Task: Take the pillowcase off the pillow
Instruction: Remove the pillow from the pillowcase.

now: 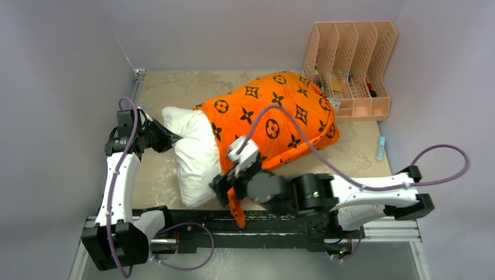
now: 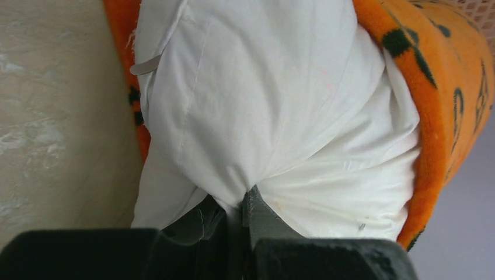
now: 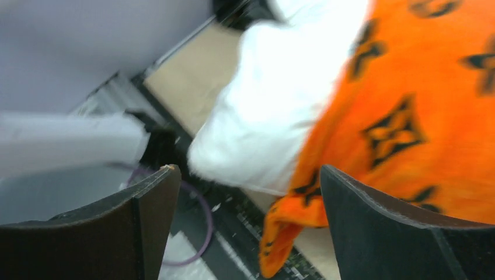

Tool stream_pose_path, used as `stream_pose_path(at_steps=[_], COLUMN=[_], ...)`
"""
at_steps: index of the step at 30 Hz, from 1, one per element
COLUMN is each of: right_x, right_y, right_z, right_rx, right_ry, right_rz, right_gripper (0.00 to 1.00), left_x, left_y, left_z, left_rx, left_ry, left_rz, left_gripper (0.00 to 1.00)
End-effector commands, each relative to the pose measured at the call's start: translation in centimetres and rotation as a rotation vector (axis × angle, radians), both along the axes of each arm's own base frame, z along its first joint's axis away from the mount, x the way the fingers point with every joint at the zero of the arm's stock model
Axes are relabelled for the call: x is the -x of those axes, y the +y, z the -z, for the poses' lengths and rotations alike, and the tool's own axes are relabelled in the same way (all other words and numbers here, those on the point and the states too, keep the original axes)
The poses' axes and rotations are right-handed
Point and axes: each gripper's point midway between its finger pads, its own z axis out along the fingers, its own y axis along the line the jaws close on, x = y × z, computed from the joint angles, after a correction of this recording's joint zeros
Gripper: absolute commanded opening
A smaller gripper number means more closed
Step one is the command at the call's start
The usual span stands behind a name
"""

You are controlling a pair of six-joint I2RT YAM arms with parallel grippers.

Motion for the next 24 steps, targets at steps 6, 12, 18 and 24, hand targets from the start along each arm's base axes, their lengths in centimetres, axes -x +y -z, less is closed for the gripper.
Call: stream_pose_path(at_steps=[6,12,18,24], right_x=[-11.5,-10.8,-10.4,-14.6], right_y=[-8.9,-5.6,-1.5,-0.1], right_z=[0.4,1.8,4.2,6.5], right_rx=[-0.056,-0.029,0.054,0.234], right_ry=[0.110,0.172,0.223,0.143], right_rz=[0.348,0.197,0.086,0.157], right_gripper=[0.92,0.93,0.92,0.68], left_x=[4.0,6.6,7.5,7.2], left_y=[1.4,3.4,1.0,0.0], left_z=[1.1,2.9,3.6,3.8], left_rx=[-0.164,-0.267,-0.166,-0.114], left_ry=[-0.003,0.076,-0.007,-0.047], left_rz=[0.028,-0.062,-0.012,0.017], left_gripper=[0.58,0.73,0.77,0.74])
